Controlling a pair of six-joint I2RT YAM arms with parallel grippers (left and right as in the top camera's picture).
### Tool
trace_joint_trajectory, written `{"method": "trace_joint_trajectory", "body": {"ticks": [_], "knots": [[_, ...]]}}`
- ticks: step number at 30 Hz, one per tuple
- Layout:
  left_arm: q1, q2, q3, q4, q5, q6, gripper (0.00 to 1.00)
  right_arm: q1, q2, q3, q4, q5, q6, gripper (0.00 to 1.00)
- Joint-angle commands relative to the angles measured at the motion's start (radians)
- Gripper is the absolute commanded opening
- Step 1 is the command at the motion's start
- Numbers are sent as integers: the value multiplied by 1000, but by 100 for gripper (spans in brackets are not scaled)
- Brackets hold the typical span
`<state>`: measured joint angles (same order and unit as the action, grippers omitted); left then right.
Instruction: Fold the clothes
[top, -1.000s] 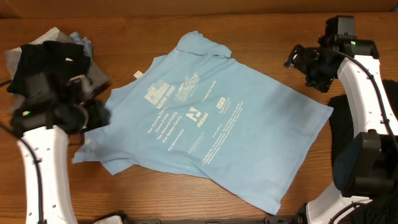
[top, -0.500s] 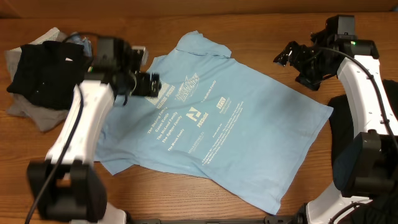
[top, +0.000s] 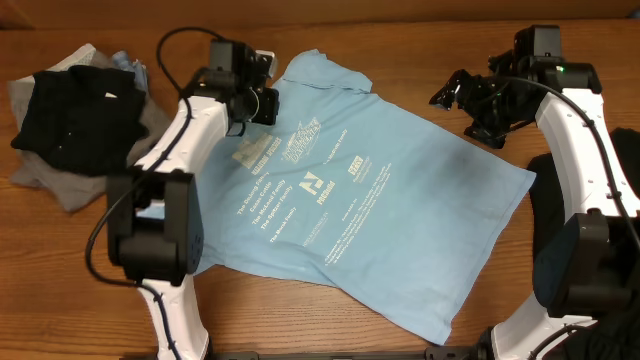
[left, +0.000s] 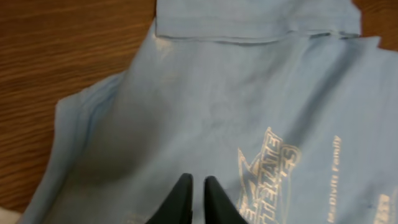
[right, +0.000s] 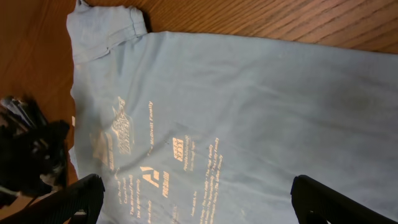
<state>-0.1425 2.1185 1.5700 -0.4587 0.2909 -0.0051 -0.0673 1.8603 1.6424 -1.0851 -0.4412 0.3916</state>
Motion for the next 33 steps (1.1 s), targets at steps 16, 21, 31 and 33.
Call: {"method": "trace_joint_trajectory", "body": {"ticks": [16,21,31,33], "knots": [[39,146,20,37,-240,-190,4,2,-8,0,-6,-5,-7,99],[138,146,20,-16,-298,-202,4,2,-8,0,-6,16,-7,100],[281,144,84,-13,7,-200,4,2,-6,0,-5,110,-31,100],[280,142,127,-40,21,-197,4,2,-3,0,-5,140,-60,100]]}}
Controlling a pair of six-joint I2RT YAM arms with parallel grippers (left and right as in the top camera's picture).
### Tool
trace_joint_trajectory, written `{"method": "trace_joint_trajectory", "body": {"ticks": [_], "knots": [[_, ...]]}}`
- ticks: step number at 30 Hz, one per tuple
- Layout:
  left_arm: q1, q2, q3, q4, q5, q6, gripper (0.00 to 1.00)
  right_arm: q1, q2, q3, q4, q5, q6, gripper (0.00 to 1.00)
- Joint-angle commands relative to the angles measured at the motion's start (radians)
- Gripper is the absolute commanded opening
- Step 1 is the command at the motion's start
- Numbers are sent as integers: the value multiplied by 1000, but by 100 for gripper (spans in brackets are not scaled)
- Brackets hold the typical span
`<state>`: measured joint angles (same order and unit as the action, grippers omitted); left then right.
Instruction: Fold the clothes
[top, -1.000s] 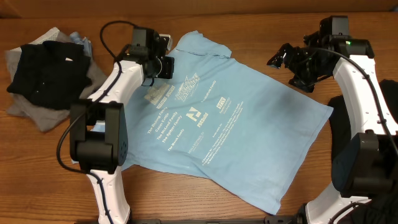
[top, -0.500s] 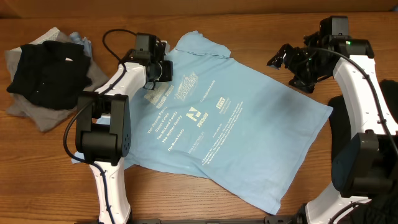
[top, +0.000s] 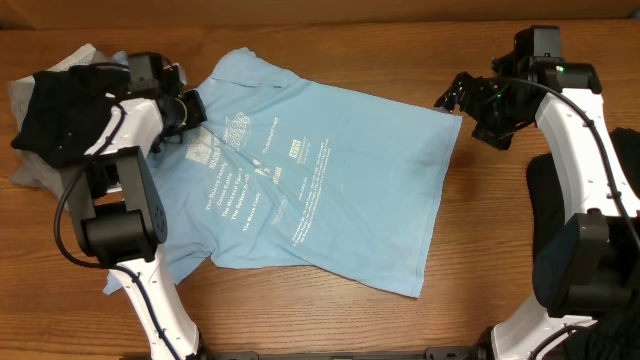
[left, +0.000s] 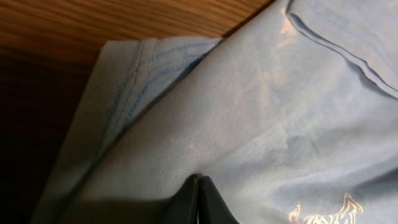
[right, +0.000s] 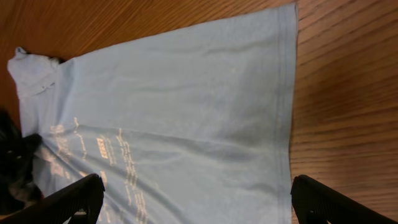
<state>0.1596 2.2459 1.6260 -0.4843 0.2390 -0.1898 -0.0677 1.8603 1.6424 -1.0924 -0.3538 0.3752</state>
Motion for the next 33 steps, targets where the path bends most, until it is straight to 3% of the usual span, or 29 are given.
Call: {"method": "trace_joint_trajectory", "body": {"ticks": [1,10,19,23,26,33], "knots": [[-24,15,96,-35,73,-12,5,2,0,0,3,74,-43,100],[-29,-17,408,-325,147,104,14,2,27,-124,177,208,-31,99],[-35,-146,735,-714,179,169,24,2,86,-275,393,175,-32,84],[-55,-245,765,-813,176,227,29,2,116,-316,500,174,-31,79],[-84,-329,765,-871,174,274,48,2,159,-317,558,174,-31,73],[-172,-434,765,-1009,116,292,57,3,226,-317,612,174,-31,69]]}}
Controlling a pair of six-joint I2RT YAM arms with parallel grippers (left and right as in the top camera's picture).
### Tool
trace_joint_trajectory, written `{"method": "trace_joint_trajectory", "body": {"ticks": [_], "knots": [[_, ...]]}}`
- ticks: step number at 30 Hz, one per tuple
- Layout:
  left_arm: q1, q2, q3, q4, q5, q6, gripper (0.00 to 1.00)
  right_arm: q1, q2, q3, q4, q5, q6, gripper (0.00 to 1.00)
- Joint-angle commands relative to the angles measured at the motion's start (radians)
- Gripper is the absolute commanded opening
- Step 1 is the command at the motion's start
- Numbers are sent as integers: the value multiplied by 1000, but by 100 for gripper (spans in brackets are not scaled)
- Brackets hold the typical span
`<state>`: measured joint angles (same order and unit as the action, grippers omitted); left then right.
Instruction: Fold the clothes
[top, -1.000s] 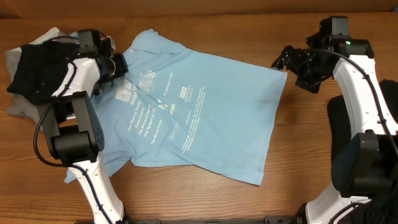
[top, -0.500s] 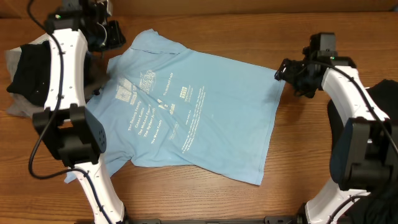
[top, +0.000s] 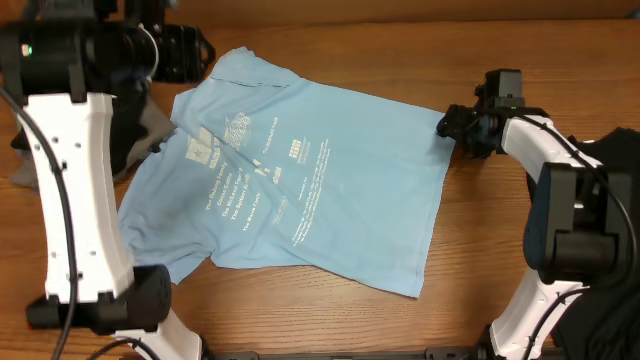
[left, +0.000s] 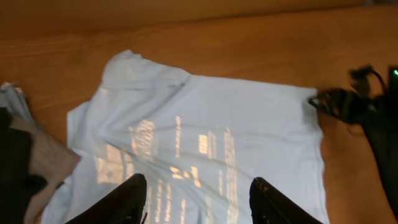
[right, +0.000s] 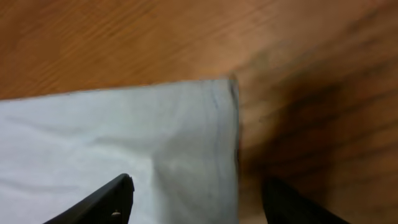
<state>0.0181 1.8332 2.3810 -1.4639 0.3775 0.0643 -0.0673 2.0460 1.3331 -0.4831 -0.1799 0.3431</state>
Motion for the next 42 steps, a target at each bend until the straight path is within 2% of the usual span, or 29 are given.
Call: {"method": "trace_joint_trajectory", "body": {"ticks": [1,3,4,5,6,7,9,10,18,24,28,29,31,32,33,34,35,42], "knots": [[-42,-26,10,-50,-22,39,57,3,45,-7,2,0,1,69],[-65,-29,10,-88,-22,41,55,3,59,-8,2,-5,1,68],[-74,-29,10,-104,-23,41,55,3,62,-8,3,-6,1,62],[-80,-29,10,-117,-23,41,59,3,64,-8,6,-16,0,54],[-87,-29,10,-128,-23,41,64,3,64,-8,12,-41,-2,41],[-92,-28,10,-134,-22,41,67,3,64,-8,24,-83,-20,23],[-100,-28,10,-135,-22,41,71,3,64,-8,44,-154,-63,7],[-103,-28,10,-131,-22,41,72,3,64,-7,48,-163,-63,4],[-104,-28,10,-124,-50,41,74,-27,24,114,88,-156,-37,4],[-104,-28,10,-117,-56,41,74,-51,9,252,142,-4,-37,4],[-104,-28,10,-109,-56,41,75,-73,9,258,228,-2,-56,4],[-104,-28,10,-107,-56,41,75,-78,9,258,239,0,-56,11],[-104,-28,10,-105,-56,41,75,-87,9,258,251,1,-56,70],[-104,-28,10,-105,-56,41,76,-93,9,258,250,0,-55,86],[-104,-28,10,-105,-56,41,76,-100,6,258,242,-2,-55,93],[-104,-28,10,-105,-56,41,76,-107,3,258,229,-4,-55,99],[-104,-28,10,-105,-56,41,76,-114,-3,258,209,-7,-51,100],[-104,-28,10,-109,-55,41,79,-172,-130,258,-24,-108,-56,100]]}}
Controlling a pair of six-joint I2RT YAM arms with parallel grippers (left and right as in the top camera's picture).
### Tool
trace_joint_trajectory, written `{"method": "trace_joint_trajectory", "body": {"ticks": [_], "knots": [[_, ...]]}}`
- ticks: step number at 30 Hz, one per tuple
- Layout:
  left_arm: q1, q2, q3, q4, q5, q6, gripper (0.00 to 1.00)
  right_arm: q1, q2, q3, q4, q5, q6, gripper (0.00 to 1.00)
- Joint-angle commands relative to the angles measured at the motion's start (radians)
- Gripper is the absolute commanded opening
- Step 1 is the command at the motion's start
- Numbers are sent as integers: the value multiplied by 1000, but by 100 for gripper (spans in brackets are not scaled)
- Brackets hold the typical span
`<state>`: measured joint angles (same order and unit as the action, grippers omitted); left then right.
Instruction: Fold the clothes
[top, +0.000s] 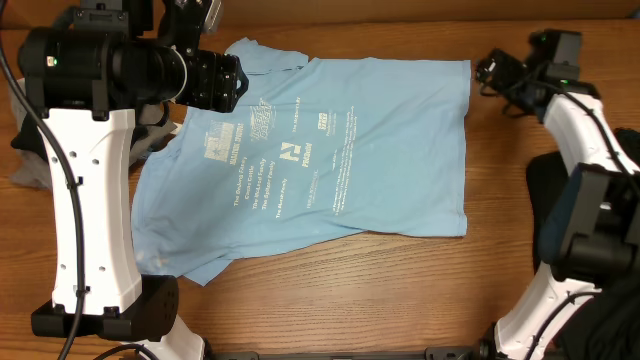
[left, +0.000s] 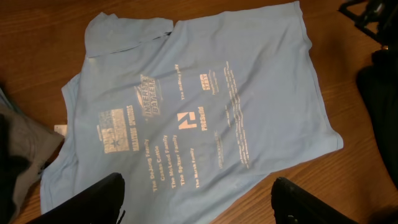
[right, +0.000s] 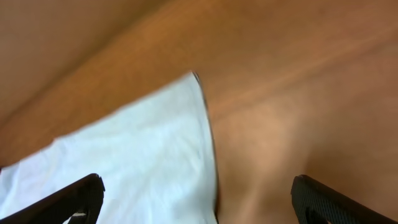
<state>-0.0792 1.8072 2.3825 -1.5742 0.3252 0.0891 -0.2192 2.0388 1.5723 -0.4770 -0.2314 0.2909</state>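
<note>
A light blue T-shirt (top: 330, 150) with pale print lies spread flat on the wooden table (top: 400, 290), collar to the far left, hem to the right. My left gripper (top: 218, 80) is raised high above its collar end. In the left wrist view it (left: 199, 205) is wide open and empty, with the whole shirt (left: 199, 106) far below. My right gripper (top: 492, 72) hovers just past the shirt's far right hem corner. It (right: 202, 205) is open too, with that corner (right: 155, 143) between and ahead of the fingers, untouched.
A heap of grey and dark clothes (top: 150, 130) lies at the left, mostly hidden behind my left arm, and shows as grey cloth (left: 18, 149) in the left wrist view. A black garment (top: 548, 200) lies at the right edge.
The shirt's right hem corner lies farther back and the shirt sits squarer to the table. My right gripper, then close round that corner, is now wide open just beyond it. The left stays raised.
My left gripper was shut on the shirt near the collar, the shirt lying slanted mid-table. Then the shirt lay farther left, still held. Then the left gripper was open and high, the right at the hem corner. Now the shirt lies flat and squared, both grippers open.
</note>
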Motion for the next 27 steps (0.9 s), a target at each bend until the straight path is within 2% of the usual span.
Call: {"method": "trace_joint_trajectory", "body": {"ticks": [1,8,12,14,21,27], "knots": [[-6,-2,8,0,-3,17,79,-24,-147,19,-65,-77,-4,100],[-6,-2,8,-39,-3,21,79,-6,-275,19,-418,-128,2,94],[-6,-2,8,-65,-3,47,80,32,-269,-3,-685,-130,51,100],[-6,-2,8,-72,-14,51,80,50,-267,-41,-749,-130,50,99],[-6,-2,8,-69,-21,72,80,66,-267,-233,-745,-126,50,93],[-6,-2,8,-71,-21,72,81,50,-267,-481,-529,-114,70,87]]}}
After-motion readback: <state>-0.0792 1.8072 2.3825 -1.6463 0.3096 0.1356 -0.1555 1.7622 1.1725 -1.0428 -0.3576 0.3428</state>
